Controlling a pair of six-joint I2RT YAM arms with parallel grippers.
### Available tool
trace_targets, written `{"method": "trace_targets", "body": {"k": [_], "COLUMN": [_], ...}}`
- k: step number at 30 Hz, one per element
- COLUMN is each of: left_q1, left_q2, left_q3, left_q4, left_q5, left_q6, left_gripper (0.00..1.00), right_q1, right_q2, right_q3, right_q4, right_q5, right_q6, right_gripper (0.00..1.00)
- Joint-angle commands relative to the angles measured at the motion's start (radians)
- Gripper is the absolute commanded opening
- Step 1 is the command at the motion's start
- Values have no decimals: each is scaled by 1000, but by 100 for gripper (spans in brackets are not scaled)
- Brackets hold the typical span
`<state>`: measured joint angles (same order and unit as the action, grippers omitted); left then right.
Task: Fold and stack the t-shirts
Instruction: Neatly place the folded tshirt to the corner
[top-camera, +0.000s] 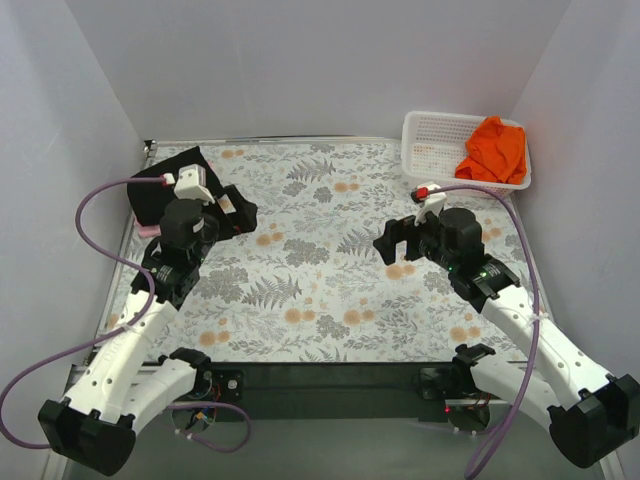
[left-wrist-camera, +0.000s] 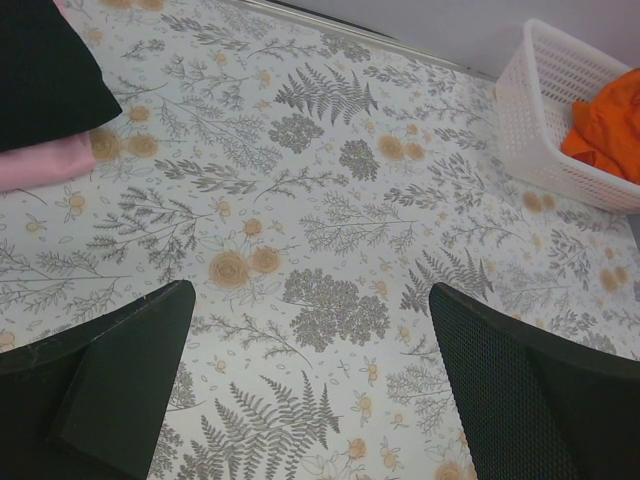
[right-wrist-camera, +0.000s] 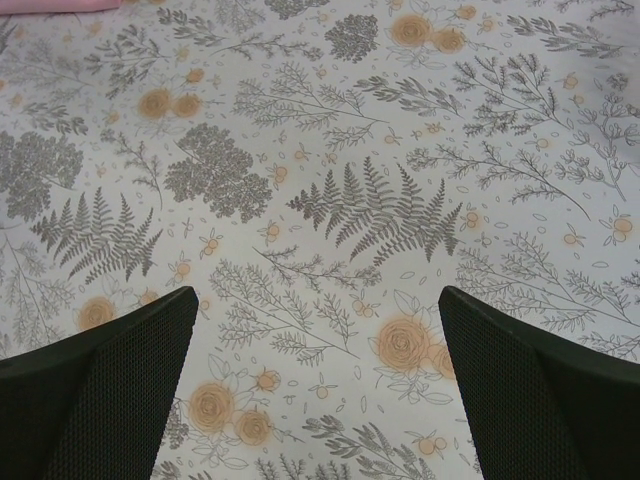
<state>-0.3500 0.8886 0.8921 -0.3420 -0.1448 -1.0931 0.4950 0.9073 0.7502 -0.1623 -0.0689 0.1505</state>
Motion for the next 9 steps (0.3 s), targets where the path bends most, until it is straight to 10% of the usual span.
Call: {"method": "trace_targets", "body": {"k": [1, 9], "left_q1": [-14, -18], "left_q2": [-34, -60], "left_q3": [34, 27], "left_q4": [-14, 3], "left_q5": [-22, -6], "left_q6": [1, 29], "left_gripper": [98, 98], "right_q1": [2, 2], "right_q2": [-21, -28], "right_q3": [5, 0], "right_q4": [-17, -32], "right_q5": [35, 64], "right_q6": [-11, -32], "right_gripper": [98, 98]}}
